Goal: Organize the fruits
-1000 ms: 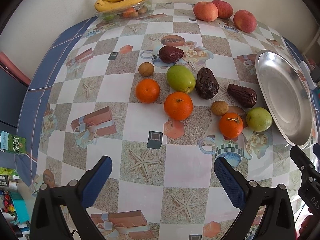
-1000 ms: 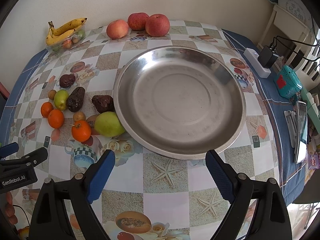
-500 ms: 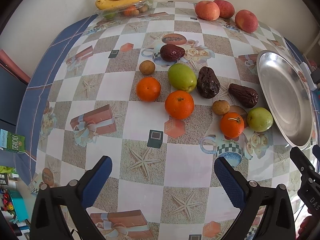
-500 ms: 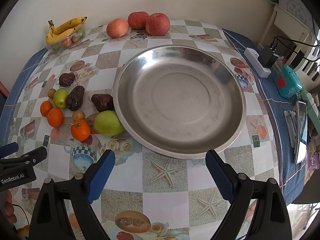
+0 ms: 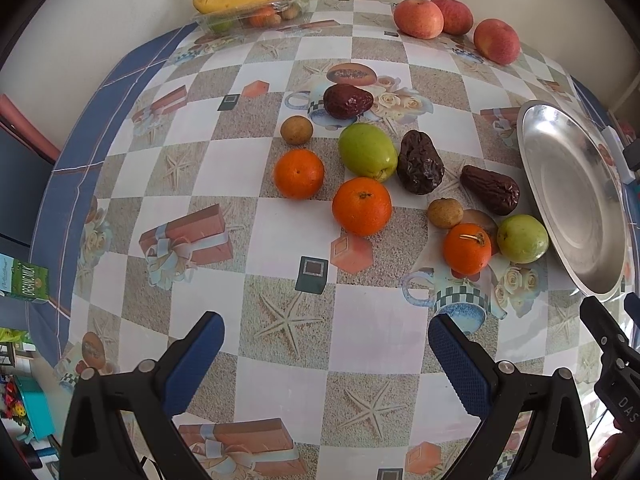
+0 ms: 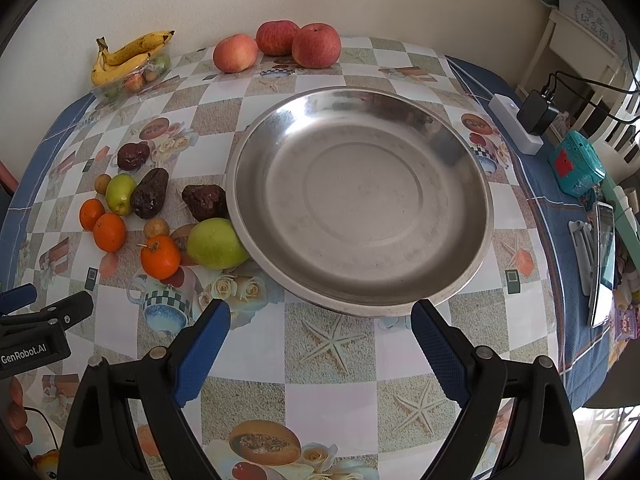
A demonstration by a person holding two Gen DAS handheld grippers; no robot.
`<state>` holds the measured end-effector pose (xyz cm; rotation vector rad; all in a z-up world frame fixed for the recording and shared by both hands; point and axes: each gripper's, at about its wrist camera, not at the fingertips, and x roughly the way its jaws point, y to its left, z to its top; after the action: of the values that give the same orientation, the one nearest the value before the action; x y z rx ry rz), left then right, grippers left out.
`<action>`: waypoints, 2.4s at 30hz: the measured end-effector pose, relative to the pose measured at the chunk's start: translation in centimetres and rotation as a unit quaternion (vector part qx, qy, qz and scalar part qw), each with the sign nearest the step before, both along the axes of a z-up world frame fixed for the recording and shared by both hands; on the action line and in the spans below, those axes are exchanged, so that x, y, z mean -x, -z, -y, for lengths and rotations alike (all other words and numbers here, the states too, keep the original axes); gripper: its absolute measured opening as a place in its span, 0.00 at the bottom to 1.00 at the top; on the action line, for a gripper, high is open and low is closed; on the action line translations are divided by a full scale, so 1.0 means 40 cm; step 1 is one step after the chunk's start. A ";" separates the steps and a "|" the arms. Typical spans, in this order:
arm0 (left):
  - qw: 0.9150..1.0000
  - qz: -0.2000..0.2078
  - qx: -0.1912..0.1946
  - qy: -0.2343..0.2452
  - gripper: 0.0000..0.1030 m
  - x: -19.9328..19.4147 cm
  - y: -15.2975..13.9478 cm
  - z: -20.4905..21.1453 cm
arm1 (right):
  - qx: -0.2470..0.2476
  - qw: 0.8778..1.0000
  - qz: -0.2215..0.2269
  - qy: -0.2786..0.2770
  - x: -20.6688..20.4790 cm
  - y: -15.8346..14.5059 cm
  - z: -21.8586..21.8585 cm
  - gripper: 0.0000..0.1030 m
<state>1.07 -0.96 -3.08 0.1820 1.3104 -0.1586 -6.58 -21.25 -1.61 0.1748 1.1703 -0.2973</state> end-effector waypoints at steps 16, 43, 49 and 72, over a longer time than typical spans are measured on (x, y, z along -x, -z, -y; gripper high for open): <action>1.000 -0.002 0.005 -0.012 1.00 -0.002 0.001 -0.008 | 0.001 1.000 -0.001 0.000 -0.002 -0.001 0.000 0.89; 0.990 0.004 0.110 -0.088 0.99 -0.111 -0.012 0.012 | -0.051 0.994 0.061 -0.075 -0.097 -0.042 -0.096 0.83; 0.985 -0.027 0.134 -0.107 0.88 -0.147 0.015 0.026 | -0.057 0.994 0.027 -0.092 -0.140 -0.003 -0.123 0.64; 0.965 -0.127 0.228 -0.031 0.35 -0.111 0.100 0.131 | -0.067 0.995 -0.004 -0.070 -0.124 0.035 -0.071 0.49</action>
<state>5.51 -6.18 -7.09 -0.2800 1.4952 -0.4343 -1.62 -18.42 -3.01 0.2080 1.2040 -0.0953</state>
